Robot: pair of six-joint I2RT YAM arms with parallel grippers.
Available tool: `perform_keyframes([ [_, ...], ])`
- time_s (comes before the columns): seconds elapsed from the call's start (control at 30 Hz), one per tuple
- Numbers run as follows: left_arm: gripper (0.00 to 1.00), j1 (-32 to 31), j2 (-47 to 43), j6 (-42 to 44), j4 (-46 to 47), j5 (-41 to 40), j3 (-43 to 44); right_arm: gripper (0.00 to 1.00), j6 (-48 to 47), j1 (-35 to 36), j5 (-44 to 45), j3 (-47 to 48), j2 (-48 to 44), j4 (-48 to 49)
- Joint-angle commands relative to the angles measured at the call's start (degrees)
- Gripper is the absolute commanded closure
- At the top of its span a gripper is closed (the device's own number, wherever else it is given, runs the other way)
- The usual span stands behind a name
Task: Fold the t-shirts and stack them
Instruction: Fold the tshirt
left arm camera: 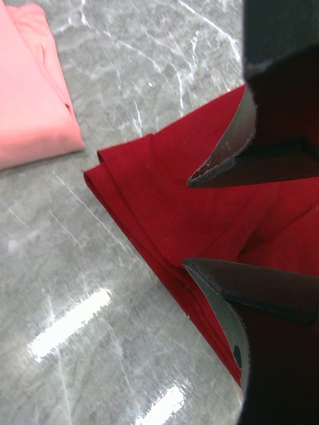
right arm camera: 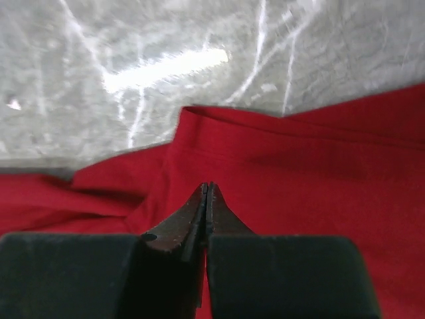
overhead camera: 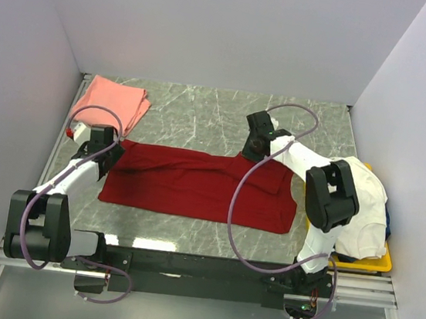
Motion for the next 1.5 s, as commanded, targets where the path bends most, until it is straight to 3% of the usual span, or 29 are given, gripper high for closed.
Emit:
perform_keyframes([
  [0.0, 0.49, -0.1, -1.2, -0.6, 1.9, -0.4, -0.9, 0.96, 0.4, 0.5, 1.5, 2.0, -2.1, 1.7],
  [0.13, 0.48, -0.1, -1.9, -0.4, 1.3, -0.4, -0.7, 0.66, -0.1, 1.0, 1.0, 5.8, 1.9, 1.6],
  [0.47, 0.49, -0.1, -3.0, 0.1, 0.8, 0.1, -0.3, 0.62, -0.3, 1.0, 3.1, 13.9, 11.7, -0.6],
  [0.6, 0.49, -0.1, -3.1, 0.3, 0.5, 0.0, -0.3, 0.67, 0.1, 1.0, 3.2, 14.7, 13.1, -1.0],
  [0.83, 0.49, -0.1, -2.7, 0.1, 0.7, 0.2, -0.5, 0.99, 1.4, 1.2, 4.9, 11.2, 8.5, -0.2],
  [1.17, 0.49, -0.1, -1.7, -0.3, 1.4, 0.5, -0.9, 1.0, 4.2, 2.9, 6.7, 0.9, -4.8, 1.8],
  [1.47, 0.48, -0.1, -2.8, -0.4, 0.8, 0.6, -0.9, 1.0, 8.4, 9.1, 9.4, -11.3, -14.7, 4.1],
])
